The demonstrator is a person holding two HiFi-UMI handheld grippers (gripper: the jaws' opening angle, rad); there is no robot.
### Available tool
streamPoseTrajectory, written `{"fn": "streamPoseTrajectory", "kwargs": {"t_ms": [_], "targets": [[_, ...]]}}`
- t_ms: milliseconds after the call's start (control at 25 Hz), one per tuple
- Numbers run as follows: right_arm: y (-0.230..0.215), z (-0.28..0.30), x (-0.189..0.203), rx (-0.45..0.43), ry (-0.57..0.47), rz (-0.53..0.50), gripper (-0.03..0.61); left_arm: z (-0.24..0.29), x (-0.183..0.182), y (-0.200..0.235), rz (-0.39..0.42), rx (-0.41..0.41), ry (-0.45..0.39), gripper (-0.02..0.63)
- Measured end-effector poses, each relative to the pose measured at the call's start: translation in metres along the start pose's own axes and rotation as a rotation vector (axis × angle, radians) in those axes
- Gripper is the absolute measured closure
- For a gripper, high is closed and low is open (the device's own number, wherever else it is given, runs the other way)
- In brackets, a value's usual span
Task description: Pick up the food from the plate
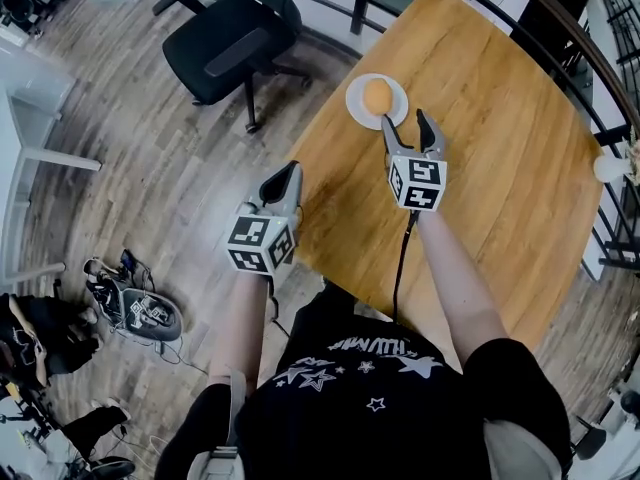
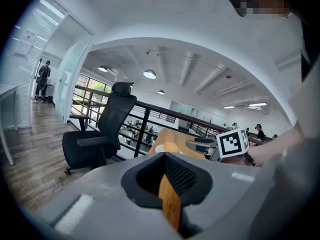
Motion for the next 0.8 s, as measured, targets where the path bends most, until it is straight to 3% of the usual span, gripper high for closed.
{"fn": "streamPoseTrajectory", "kwargs": {"t_ms": [200, 400, 680, 800], "targets": [[0.010, 0.021, 0.021, 0.011, 0.040, 0.028, 0.213, 0.005, 0.009, 0.009, -0.012, -0.008, 0.022, 0.613], [0.016, 0.041, 0.033, 0.039, 0.070, -0.029, 0.206, 0.008, 0.018, 0.017, -0.025, -0.017, 0.038, 0.612], [0.014, 0.064, 0.047, 0.063, 0.164, 0.022, 0.206, 0.010, 0.023, 0.025, -0.036, -0.022, 0.053, 0.612], [0.016, 0.071, 0.054, 0.064, 0.225, 0.044, 0.178, 0.011, 0.024, 0.028, -0.040, -0.023, 0.056, 0.612]]}}
Point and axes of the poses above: the fingertips, and each gripper's own axes: z forward along the fingers, y to its left, x out of its underside, the point moved 2 cm from there along -z, backward along the fingers, and after that the axes turned 5 degrees about -y, right-handed, at the moved point
